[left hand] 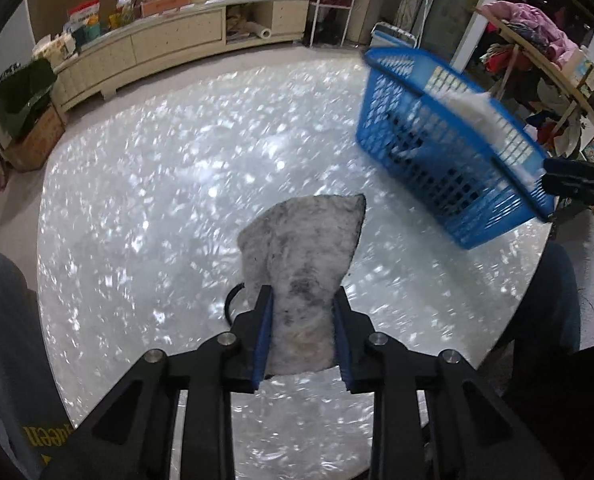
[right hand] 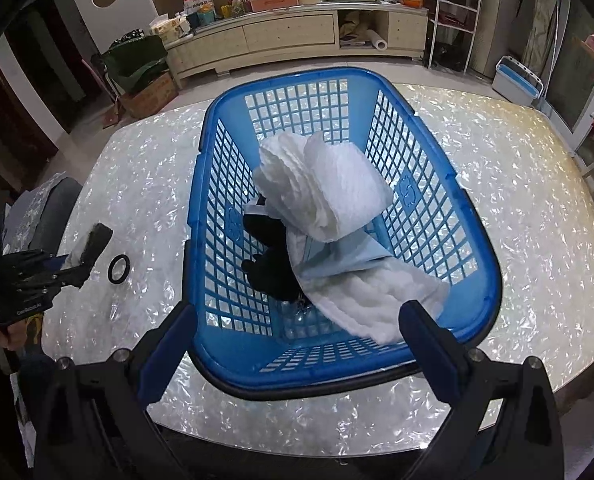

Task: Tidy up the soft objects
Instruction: 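Carry the grey square pad with the left gripper into the basket and release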

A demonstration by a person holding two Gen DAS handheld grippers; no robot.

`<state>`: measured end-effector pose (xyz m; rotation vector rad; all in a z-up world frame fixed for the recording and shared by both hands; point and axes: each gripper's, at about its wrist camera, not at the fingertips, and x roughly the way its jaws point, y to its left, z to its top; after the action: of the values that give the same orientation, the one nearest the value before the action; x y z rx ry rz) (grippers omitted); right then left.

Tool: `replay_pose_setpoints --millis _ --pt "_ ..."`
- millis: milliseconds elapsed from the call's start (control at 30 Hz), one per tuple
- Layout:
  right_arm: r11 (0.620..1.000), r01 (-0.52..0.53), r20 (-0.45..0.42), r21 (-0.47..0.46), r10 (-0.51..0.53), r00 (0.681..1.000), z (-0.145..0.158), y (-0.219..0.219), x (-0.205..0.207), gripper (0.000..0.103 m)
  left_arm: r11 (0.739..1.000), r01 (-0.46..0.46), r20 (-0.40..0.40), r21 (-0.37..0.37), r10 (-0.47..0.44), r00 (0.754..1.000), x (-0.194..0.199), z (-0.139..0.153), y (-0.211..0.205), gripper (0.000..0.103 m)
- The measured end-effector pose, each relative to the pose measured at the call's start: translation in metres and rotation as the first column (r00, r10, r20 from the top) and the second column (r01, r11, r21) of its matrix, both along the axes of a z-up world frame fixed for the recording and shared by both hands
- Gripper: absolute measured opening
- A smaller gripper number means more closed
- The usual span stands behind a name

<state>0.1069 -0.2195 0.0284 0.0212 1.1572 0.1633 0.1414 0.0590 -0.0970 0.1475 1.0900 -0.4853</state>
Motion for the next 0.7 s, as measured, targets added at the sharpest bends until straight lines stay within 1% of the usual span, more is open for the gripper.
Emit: replay_pose_setpoints --millis 167,400,500,700 --pt "1.000 -0.004 0.017 0.015 0.004 1.000 0.007 -0.009 -0.001 0.101 1.000 0.018 0.029 0.001 -0.018 0.999 -0.006 0.030 -0.025 0.026" --pt "0.999 -0.038 0.031 0.024 0.037 0.999 0.012 -0.020 -0.005 0.101 0.999 0.033 0.068 -0.021 -0.031 0.997 -0.006 0.056 -0.064 0.024" --pt "0.998 -0.054 0.034 0.016 0.054 0.998 0.013 -0.024 -0.005 0.101 0.998 0.054 0.096 -0.033 -0.051 0.994 -0.006 0.069 -0.085 0.024" --pt "0.997 -0.070 0.047 0.021 0.069 0.997 0.015 -0.035 -0.008 0.101 0.995 0.095 0.127 -0.032 -0.090 0.988 0.000 0.087 -0.122 0.024"
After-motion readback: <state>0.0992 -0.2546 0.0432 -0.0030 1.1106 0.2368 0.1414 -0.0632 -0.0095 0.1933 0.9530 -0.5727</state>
